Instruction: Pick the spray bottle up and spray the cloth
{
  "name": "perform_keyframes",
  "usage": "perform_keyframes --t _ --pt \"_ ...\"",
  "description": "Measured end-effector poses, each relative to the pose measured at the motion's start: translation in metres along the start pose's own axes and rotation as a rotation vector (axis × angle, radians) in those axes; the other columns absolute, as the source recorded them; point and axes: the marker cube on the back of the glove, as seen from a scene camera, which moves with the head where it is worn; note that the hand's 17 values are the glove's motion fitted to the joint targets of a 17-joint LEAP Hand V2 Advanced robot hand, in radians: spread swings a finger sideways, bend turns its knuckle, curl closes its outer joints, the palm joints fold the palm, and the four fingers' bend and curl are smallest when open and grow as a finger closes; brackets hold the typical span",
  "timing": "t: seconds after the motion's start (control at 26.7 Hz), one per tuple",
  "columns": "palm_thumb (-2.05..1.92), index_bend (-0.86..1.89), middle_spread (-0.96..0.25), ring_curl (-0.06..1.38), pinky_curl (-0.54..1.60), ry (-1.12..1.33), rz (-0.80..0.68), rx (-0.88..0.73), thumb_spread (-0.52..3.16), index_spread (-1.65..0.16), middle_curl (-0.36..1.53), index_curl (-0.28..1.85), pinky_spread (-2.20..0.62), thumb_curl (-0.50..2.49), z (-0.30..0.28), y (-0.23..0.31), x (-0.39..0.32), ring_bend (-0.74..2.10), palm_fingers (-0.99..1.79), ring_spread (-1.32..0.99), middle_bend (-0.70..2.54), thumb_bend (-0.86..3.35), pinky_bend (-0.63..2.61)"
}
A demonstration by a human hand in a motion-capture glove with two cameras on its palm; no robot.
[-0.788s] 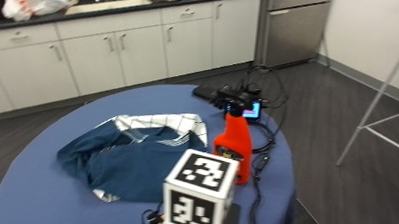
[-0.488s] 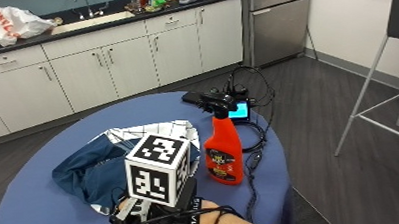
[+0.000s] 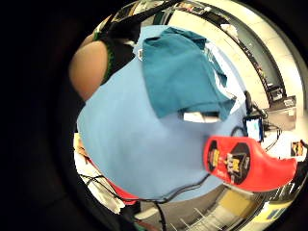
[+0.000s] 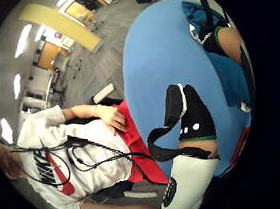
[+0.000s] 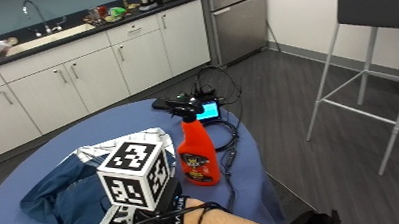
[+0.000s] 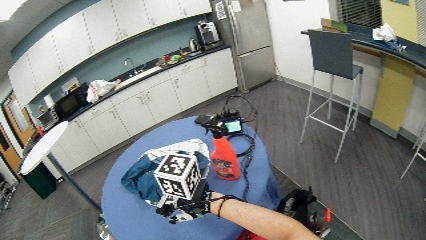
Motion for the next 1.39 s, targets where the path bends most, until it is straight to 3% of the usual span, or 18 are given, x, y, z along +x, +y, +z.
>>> perform_keyframes --t 0.15,0.34,0.6,0.79,1.01,1.24,1.39 --pt "0.66 0.28 -0.05 0.19 0.20 -0.015 0.009 0.018 1.12 -0.31 0.27 0.33 0.20 0.27 0.000 0.009 -0.001 0.18 0.71 0.01 0.22 0.33 0.34" --pt "0.66 0.03 -0.05 0.23 0.23 -0.069 0.082 0.170 1.16 -0.34 0.31 0.26 0.20 0.29 -0.013 0.058 0.006 0.25 0.63 0.01 0.28 0.29 0.40" --pt "0.66 -0.02 -0.06 0.29 0.26 -0.220 0.403 0.497 1.19 -0.37 0.35 0.14 0.18 0.31 -0.027 0.140 0.074 0.41 0.65 -0.02 0.38 0.25 0.49" --pt "0.65 0.08 -0.07 0.30 0.27 -0.488 0.674 0.662 1.17 -0.35 0.36 0.14 0.15 0.31 0.009 0.168 0.140 0.43 0.74 -0.03 0.39 0.19 0.50" --pt "0.62 0.06 -0.07 0.33 0.29 -0.940 0.760 0.799 1.10 -0.35 0.37 0.15 0.12 0.30 0.087 0.187 0.184 0.46 0.73 -0.04 0.37 0.11 0.53" --pt "0.63 0.09 -0.07 0.34 0.30 -1.034 0.829 0.871 1.04 -0.35 0.38 0.15 0.12 0.30 0.123 0.220 0.189 0.45 0.73 -0.04 0.38 0.05 0.54" --pt "0.80 0.03 -0.09 0.35 0.29 -0.975 0.929 0.991 1.03 -0.33 0.40 0.13 0.10 0.35 0.120 0.255 0.191 0.55 0.90 -0.07 0.44 0.12 0.51"
